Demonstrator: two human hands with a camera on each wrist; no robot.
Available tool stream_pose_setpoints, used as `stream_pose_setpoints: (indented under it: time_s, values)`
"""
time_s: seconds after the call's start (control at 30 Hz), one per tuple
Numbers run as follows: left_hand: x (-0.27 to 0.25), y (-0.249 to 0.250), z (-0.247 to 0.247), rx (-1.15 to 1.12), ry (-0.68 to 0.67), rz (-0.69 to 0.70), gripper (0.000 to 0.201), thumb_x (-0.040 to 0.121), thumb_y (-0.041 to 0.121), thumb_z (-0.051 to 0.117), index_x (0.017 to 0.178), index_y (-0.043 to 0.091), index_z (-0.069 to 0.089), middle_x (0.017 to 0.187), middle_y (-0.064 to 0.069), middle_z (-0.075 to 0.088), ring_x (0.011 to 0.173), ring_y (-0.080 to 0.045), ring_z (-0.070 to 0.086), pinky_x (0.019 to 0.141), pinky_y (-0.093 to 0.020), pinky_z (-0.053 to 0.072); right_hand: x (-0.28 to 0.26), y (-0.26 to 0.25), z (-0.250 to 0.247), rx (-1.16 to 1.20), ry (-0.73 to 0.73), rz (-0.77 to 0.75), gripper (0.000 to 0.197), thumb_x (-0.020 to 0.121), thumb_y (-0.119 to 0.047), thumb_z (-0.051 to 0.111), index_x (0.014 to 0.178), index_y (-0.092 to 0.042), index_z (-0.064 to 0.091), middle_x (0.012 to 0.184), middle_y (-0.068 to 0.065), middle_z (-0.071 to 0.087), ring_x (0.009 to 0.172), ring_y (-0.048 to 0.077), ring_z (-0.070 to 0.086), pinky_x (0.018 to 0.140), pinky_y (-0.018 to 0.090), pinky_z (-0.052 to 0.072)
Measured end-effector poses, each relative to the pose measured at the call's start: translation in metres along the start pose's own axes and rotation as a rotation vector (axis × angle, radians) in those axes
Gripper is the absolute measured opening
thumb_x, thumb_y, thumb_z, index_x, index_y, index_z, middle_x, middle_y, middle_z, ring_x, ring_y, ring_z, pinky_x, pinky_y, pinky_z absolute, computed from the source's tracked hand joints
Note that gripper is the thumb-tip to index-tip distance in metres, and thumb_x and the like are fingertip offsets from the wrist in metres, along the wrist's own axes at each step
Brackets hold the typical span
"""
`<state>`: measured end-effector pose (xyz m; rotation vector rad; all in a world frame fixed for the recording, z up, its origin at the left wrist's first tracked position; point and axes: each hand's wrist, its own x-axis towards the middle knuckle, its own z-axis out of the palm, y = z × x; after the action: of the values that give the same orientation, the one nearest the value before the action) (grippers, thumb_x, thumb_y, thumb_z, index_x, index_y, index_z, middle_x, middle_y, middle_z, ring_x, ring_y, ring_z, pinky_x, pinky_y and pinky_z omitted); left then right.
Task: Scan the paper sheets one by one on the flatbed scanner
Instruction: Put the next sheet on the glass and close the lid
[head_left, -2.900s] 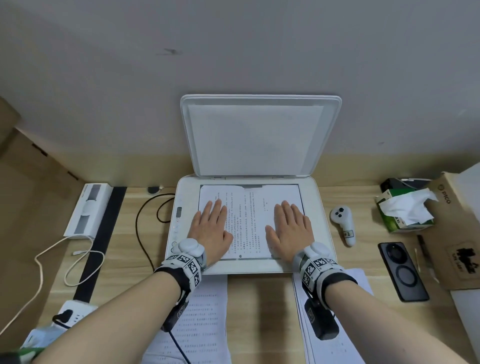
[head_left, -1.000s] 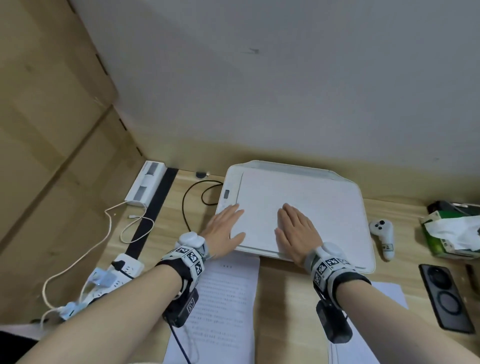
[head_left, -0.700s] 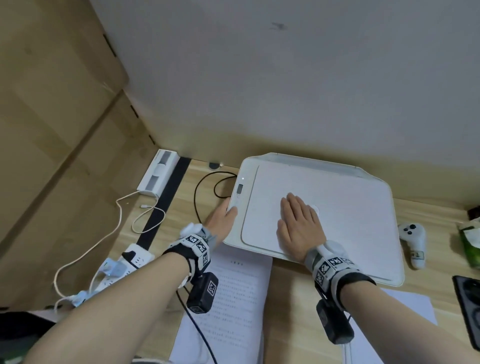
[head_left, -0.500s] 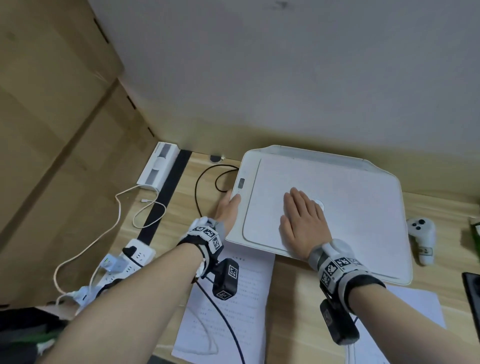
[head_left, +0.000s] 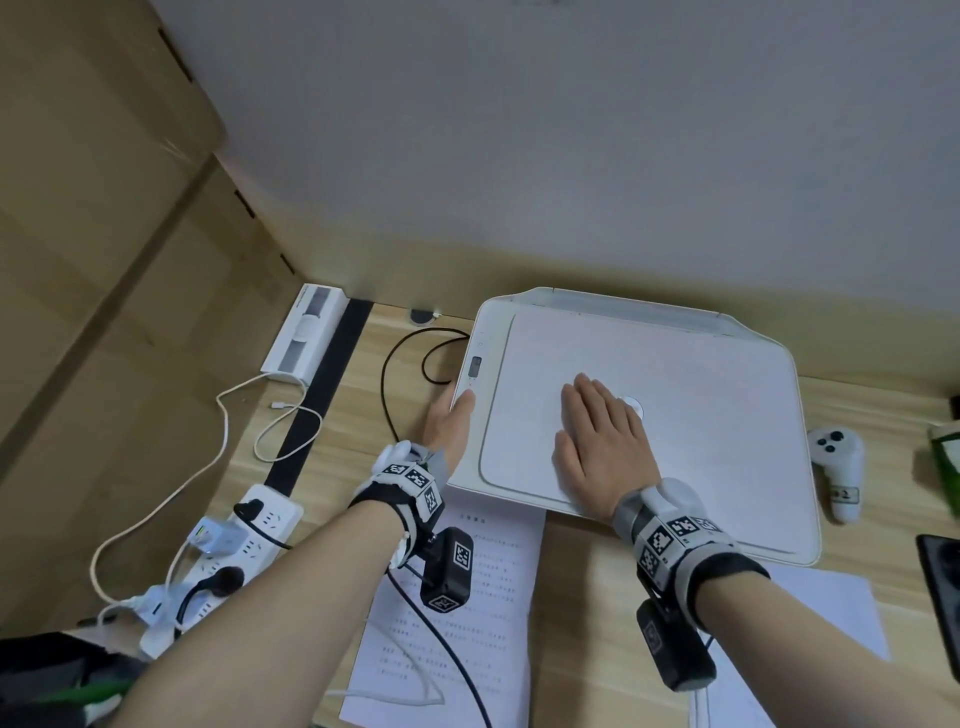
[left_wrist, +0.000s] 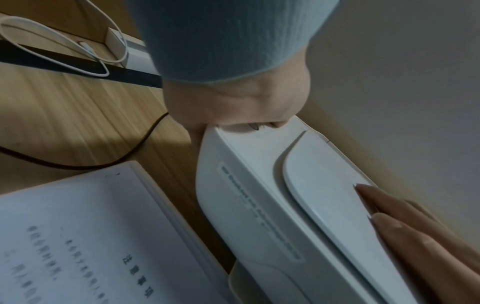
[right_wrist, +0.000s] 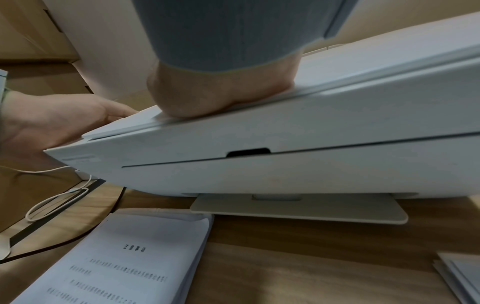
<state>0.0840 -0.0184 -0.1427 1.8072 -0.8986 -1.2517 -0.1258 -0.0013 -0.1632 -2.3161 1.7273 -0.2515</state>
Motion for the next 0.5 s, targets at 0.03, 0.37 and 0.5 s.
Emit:
stream_pose_setpoints:
  time_s: [0.03, 0.37, 0.5]
  values:
    - [-0.001, 0.000, 0.000, 0.010, 0.000, 0.004, 0.036, 0.104, 0.020, 0.040, 0.137, 0.022, 0.053, 0.117, 0.011, 0.058, 0.105, -0.009, 0.051, 0.085, -0.016, 0.033, 0.000, 0.000, 0.000, -0.002, -0.002, 0.000, 0.063, 0.097, -0.039, 0.028, 0.155, -0.015, 0.027, 0.164, 0.007, 0.022, 0.150, 0.024, 0.017, 0.121, 0.044, 0.019]
    - [0.003, -0.005, -0.002, 0.011, 0.011, 0.021, 0.035, 0.102, 0.019, 0.042, 0.133, 0.021, 0.057, 0.113, 0.007, 0.063, 0.090, -0.008, 0.055, 0.061, -0.002, 0.036, -0.001, -0.001, -0.003, 0.022, -0.018, 0.000, 0.062, 0.097, -0.038, 0.028, 0.155, -0.015, 0.025, 0.164, 0.007, 0.020, 0.151, 0.024, 0.016, 0.122, 0.045, 0.017]
    - [-0.005, 0.006, -0.001, 0.082, -0.019, 0.009, 0.047, 0.095, 0.020, 0.045, 0.141, 0.018, 0.042, 0.126, -0.001, 0.059, 0.095, -0.012, 0.057, 0.078, -0.019, 0.047, -0.003, -0.002, -0.008, 0.031, -0.053, 0.014, 0.063, 0.098, -0.040, 0.024, 0.157, -0.017, 0.021, 0.166, 0.004, 0.014, 0.152, 0.023, 0.010, 0.123, 0.040, 0.008]
